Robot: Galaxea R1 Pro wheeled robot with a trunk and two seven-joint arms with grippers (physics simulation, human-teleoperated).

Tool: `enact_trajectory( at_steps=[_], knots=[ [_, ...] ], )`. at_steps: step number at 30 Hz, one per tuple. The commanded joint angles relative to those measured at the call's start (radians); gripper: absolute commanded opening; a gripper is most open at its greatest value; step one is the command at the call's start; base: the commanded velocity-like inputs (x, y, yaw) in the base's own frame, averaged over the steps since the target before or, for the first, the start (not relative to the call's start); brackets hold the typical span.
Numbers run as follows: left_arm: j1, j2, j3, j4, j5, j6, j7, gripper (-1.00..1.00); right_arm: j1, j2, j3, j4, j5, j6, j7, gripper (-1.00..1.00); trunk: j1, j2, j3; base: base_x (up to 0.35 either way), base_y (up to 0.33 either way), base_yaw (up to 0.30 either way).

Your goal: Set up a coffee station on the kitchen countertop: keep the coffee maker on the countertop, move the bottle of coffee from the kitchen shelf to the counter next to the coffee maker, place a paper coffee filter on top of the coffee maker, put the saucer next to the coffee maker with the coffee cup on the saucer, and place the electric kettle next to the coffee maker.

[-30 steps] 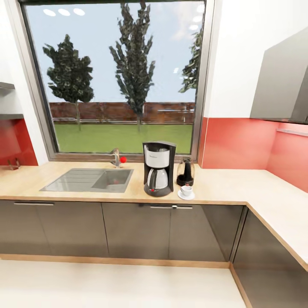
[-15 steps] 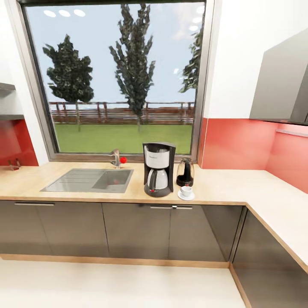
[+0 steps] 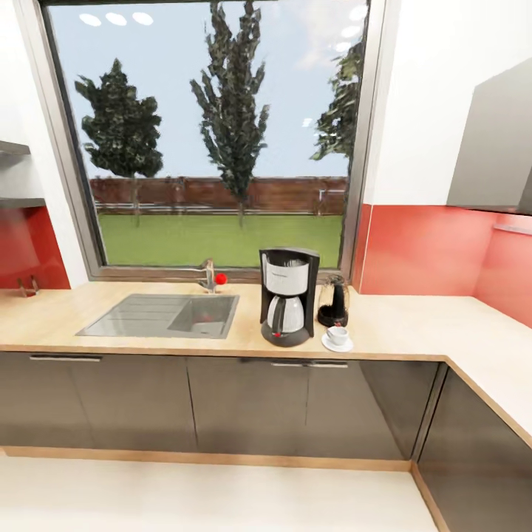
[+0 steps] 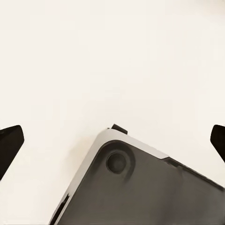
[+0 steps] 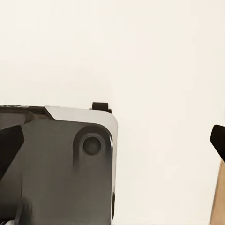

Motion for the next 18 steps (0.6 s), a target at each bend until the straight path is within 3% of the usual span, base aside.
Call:
enact_trajectory(
  at_steps=[1, 18],
  knots=[
    [0.0, 0.0, -0.008, -0.001, 0.008, -0.002, 0.001, 1.0, -0.001, 0.0, 0.001, 0.003, 0.004, -0.006, -0.001, 1.0, 0.001, 0.0, 0.0, 0.256, 0.255, 0.0],
    [0.0, 0.0, -0.008, -0.001, 0.007, -0.001, 0.001, 1.0, -0.001, 0.0, 0.001, 0.004, 0.004, -0.007, -0.001, 1.0, 0.001, 0.0, 0.0, 0.232, 0.267, 0.0]
  ],
)
